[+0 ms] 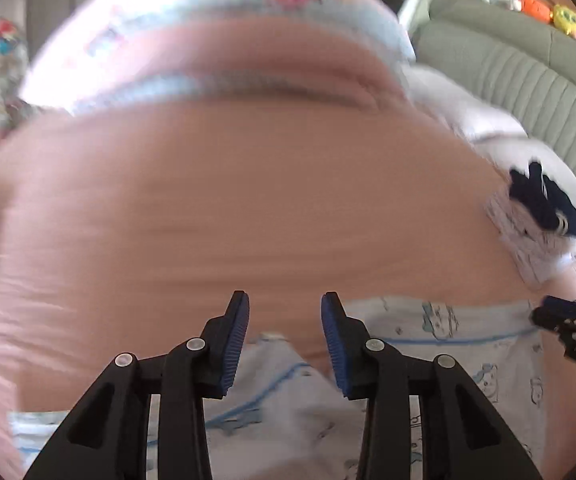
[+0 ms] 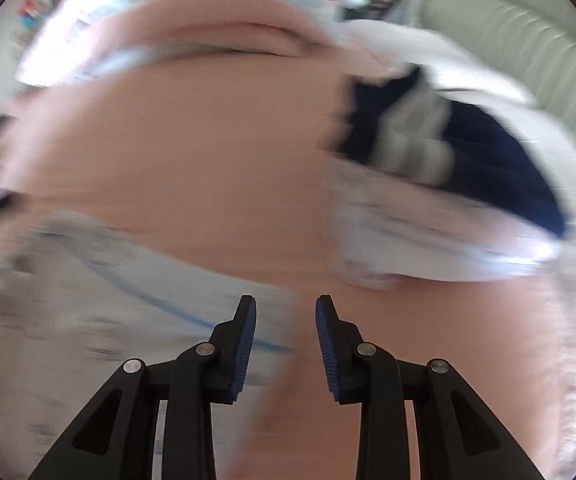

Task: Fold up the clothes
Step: 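Open both grippers to release the waistband and pull back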

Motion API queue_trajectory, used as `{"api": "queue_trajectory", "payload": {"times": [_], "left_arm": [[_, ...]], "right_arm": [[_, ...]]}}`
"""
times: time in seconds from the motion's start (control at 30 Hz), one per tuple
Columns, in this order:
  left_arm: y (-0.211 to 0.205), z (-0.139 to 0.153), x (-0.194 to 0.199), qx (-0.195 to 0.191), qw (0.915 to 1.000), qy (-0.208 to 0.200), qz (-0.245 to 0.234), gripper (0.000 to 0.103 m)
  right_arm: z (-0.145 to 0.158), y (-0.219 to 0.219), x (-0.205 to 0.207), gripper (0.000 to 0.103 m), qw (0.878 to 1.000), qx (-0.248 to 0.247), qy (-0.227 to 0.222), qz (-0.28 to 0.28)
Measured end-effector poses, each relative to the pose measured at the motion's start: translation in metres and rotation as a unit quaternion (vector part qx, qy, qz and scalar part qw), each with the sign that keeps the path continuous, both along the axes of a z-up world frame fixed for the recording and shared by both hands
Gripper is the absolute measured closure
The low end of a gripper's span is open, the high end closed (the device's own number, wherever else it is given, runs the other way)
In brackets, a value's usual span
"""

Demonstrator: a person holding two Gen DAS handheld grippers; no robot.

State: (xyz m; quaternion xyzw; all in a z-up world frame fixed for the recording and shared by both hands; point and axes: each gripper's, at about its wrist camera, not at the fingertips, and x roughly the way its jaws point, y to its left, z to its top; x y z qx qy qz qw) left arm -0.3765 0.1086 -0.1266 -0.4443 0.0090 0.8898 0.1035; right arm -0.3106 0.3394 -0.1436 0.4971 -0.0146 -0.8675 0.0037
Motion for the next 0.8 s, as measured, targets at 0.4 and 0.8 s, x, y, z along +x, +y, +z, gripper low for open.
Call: {"api": "queue_trajectory", "payload": {"times": [0.4, 0.8], "left_arm": [[0.029, 0.004, 0.054, 0.099, 0.9738, -0.068, -0.193, 0.076], [0.003, -0.039, -0.009, 0.138, 0.9785, -0.146, -0.046, 0.076]], "right_arm": [[-0.022, -0.02, -0.013, 0.034, 0.994, 0.093, -0.05, 0.01], [-0.016, -0.002, -0.018, 0.034, 0.997, 0.025, -0.073, -0.024]]}}
